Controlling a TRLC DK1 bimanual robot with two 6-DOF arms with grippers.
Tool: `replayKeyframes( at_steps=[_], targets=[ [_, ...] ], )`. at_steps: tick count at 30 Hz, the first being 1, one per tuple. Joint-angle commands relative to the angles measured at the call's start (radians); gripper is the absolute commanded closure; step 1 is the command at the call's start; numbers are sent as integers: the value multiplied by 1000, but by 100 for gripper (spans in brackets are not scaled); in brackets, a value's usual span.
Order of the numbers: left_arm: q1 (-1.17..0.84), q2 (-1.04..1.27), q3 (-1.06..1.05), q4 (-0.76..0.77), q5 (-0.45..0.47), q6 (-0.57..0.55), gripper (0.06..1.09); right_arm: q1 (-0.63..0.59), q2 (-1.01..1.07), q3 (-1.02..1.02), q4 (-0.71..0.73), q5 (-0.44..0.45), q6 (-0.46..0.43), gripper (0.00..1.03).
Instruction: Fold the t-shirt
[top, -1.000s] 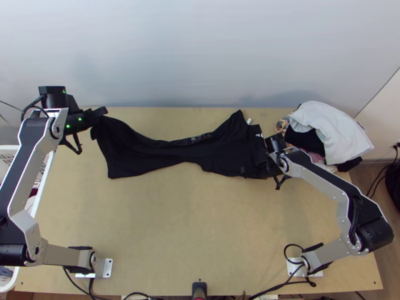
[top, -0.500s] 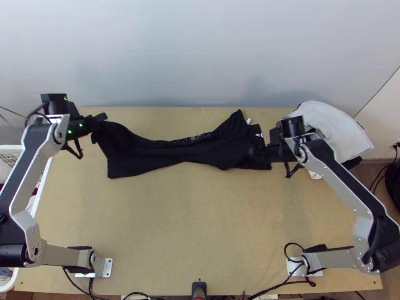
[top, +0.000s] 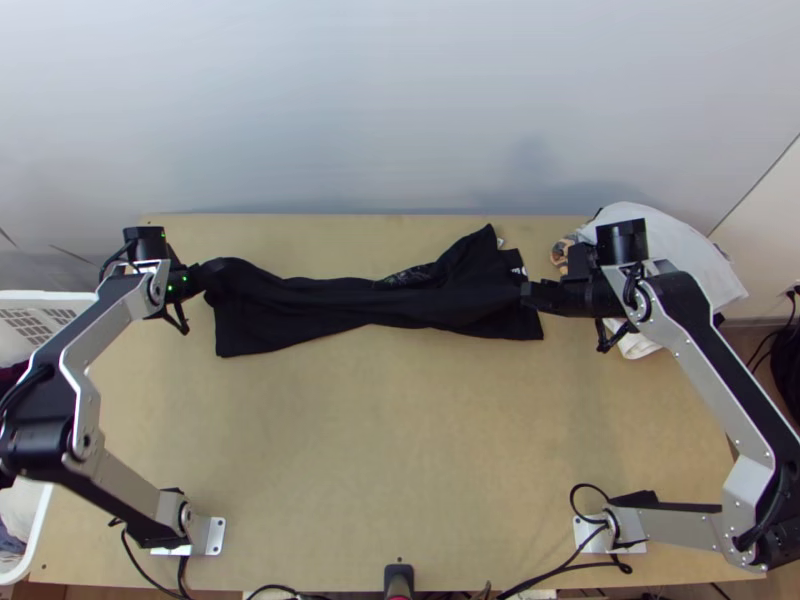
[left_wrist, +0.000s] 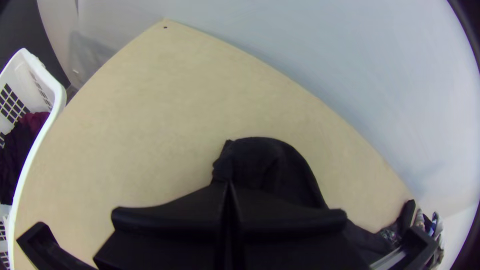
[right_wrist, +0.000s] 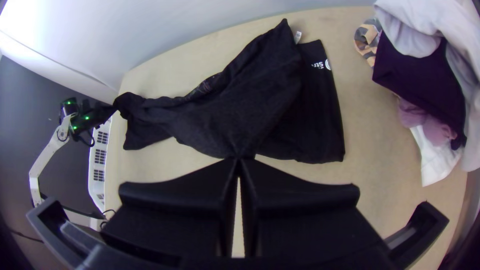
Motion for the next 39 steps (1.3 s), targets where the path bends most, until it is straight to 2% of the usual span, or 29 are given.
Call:
replayKeyframes(
  at_steps=[1,5,6,7,11,16,22,27,35,39],
  targets=[
    [28,157,119,50,-18,12,90,-14,5,17,-21,-8,2,100],
    [36,221,215,-24,-16,20,30,-9,16,8,-21,-8,2,100],
    [36,235,246,-82,-16,20,18,-8,18,6,-21,-8,3,100],
    [36,242,273,-137,-16,26,12,-6,19,5,-21,-9,5,100],
    [42,198,261,-217,-9,72,11,-2,25,-3,-21,-9,9,100],
    [48,98,172,-218,36,104,11,12,35,-6,-19,-8,11,100],
    [48,-15,126,-226,49,126,11,15,38,-1,-18,-8,12,100],
    [25,-47,57,-223,49,190,11,15,38,-11,-18,-8,14,100],
    [-9,14,17,-137,17,218,11,15,41,-8,-16,-8,20,100],
    [-36,12,-21,-70,-81,262,11,11,39,-9,-16,-8,20,100]
  ],
)
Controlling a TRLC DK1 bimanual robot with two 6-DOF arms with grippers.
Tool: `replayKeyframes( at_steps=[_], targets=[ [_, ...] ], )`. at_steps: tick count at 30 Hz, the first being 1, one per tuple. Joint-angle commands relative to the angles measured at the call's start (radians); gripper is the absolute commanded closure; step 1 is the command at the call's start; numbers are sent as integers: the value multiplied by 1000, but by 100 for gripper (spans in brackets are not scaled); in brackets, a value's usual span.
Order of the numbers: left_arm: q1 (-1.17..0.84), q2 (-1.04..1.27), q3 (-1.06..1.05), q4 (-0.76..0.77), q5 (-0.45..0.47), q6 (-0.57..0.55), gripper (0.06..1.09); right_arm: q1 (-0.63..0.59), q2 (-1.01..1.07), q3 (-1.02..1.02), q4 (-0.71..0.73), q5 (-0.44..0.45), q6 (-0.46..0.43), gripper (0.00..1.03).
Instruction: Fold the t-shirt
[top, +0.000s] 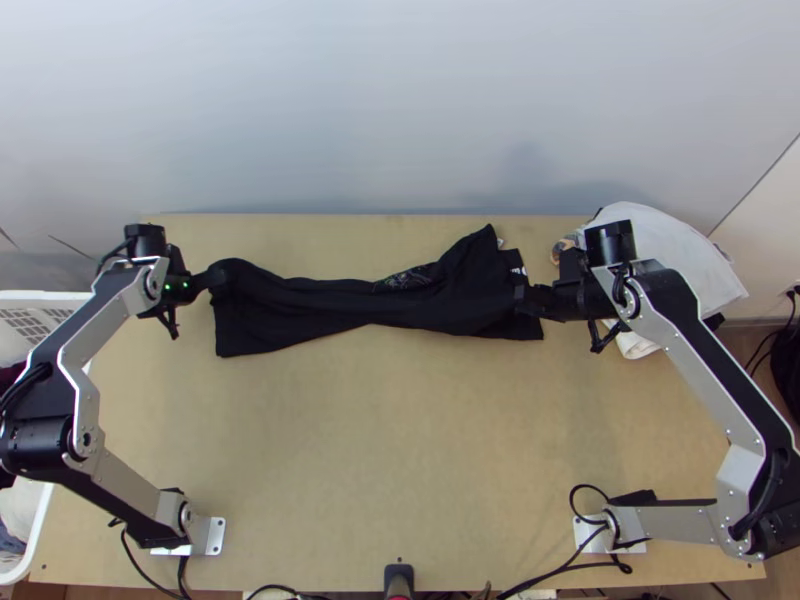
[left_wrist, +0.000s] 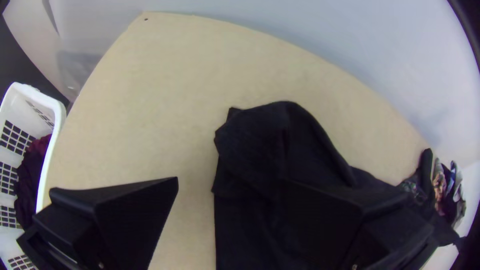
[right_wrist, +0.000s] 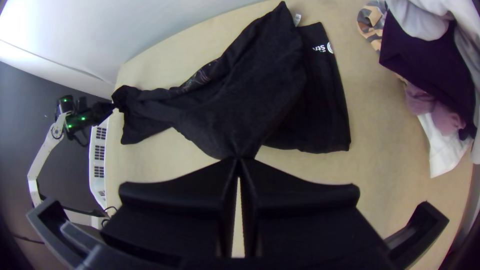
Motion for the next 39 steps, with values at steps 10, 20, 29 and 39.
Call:
replayKeyframes(
  at_steps=[10,20,29,39],
  targets=[
    [24,-10,-22,201,-180,35,11,12,7,-21,1,-1,6,100],
    [44,-124,-26,9,-71,-18,11,11,1,-44,1,-1,8,100],
    [47,-134,-20,-55,3,-30,11,12,-5,-42,-1,-1,9,100],
    [6,-50,-32,-61,18,-42,11,8,-16,-51,-1,0,16,100]
  ],
)
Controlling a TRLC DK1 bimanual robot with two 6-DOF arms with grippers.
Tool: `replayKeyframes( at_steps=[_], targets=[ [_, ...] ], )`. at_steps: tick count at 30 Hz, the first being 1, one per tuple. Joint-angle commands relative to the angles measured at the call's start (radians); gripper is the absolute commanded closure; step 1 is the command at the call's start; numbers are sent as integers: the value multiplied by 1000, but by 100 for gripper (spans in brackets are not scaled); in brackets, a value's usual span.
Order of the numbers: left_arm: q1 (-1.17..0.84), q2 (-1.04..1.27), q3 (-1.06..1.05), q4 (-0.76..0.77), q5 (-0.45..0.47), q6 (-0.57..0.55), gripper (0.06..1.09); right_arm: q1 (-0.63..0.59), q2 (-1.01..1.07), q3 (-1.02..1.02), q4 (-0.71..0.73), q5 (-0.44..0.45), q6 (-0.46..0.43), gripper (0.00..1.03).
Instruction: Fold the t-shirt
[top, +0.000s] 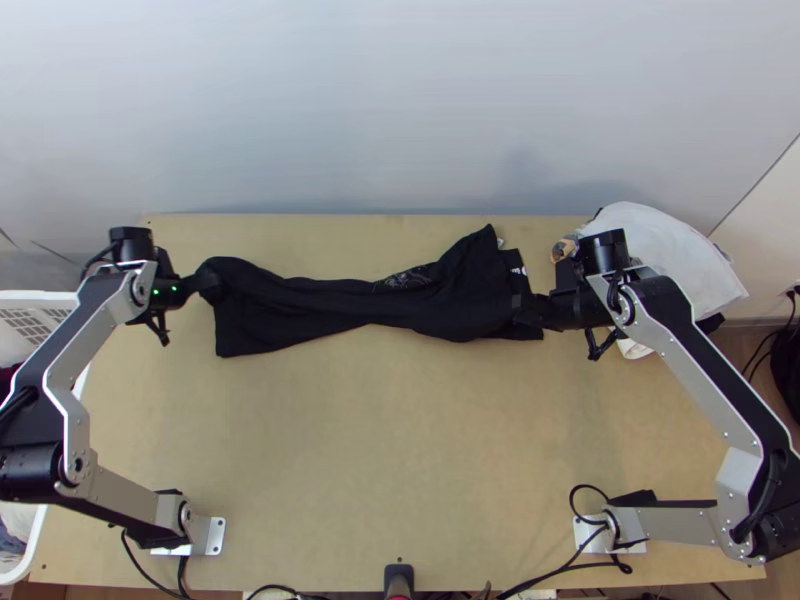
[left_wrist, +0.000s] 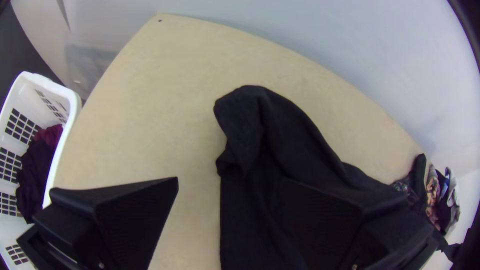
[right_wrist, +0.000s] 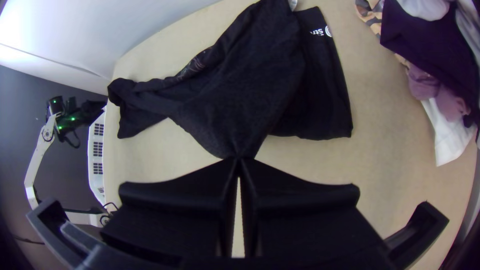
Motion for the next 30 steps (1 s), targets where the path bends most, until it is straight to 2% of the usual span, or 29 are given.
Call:
replayKeyframes(
  at_steps=[1,10,12,18,21,26,27,30],
  targets=[
    [-19,61,3,-1,16,-18,11,-5,-7,-5,-3,0,4,100],
    [-40,135,26,29,14,-40,11,-10,-9,-13,-3,0,4,100],
    [-40,146,26,36,14,-46,17,-8,-9,-16,-3,0,4,100],
    [-36,153,13,75,14,-58,22,-11,-9,-25,-3,0,2,100],
    [-30,150,9,110,10,-66,33,-11,-10,-34,-3,0,2,100],
    [-23,149,10,130,-1,-70,34,-10,-10,-36,-3,0,2,100],
    [-22,150,9,130,-3,-70,37,-8,-12,-36,-3,0,2,100],
    [-20,132,-23,200,-18,-72,57,-10,-10,-37,-3,0,2,100]
  ],
)
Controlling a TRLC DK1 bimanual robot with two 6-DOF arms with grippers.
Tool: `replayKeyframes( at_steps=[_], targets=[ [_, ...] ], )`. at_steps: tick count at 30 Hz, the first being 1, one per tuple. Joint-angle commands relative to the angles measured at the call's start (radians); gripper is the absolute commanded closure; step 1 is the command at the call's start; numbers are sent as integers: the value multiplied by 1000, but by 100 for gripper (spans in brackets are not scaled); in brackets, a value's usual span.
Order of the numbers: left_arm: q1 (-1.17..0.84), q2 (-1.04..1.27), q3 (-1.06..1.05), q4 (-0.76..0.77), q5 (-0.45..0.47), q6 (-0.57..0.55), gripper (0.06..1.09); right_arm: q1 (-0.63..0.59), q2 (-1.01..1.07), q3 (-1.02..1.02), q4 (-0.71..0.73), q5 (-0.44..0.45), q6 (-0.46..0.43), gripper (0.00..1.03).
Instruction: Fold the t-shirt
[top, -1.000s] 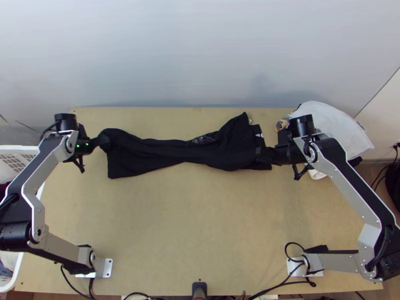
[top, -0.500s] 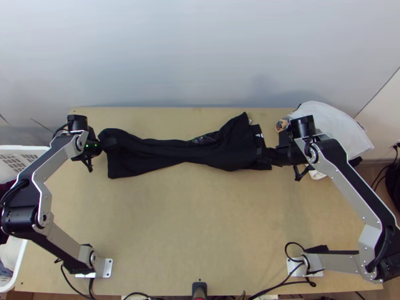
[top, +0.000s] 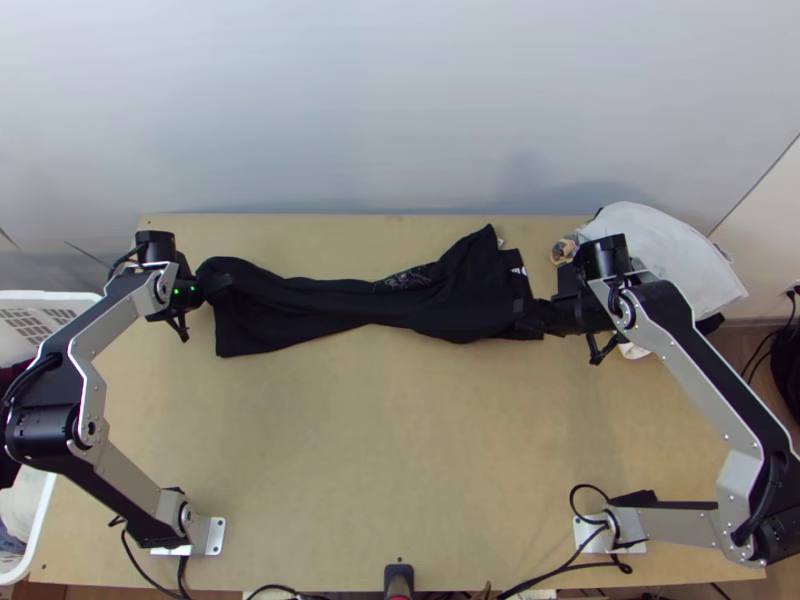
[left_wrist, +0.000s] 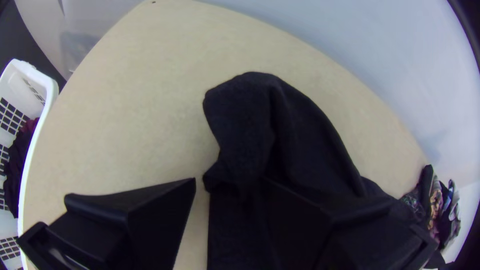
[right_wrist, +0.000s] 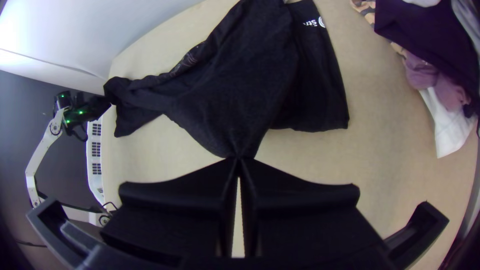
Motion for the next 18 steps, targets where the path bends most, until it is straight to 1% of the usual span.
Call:
replayKeyframes(
  at_steps=[1,3,6,7,10,11,18],
  targets=[
    [8,-20,-35,80,-19,-4,63,1,0,-6,0,0,-1,100],
    [8,-21,-40,82,-27,-4,68,1,0,-8,0,0,1,100],
    [8,-18,-46,82,-27,-4,69,1,0,-11,0,0,1,100],
    [8,-16,-49,82,-27,-4,70,1,0,-12,0,0,1,100],
    [9,-27,-75,129,-41,1,98,1,0,-11,0,0,-1,100],
    [9,-30,-80,136,-41,3,105,1,1,-9,0,0,1,100],
    [25,-61,-44,91,-39,4,104,4,9,11,0,0,1,100]
  ],
)
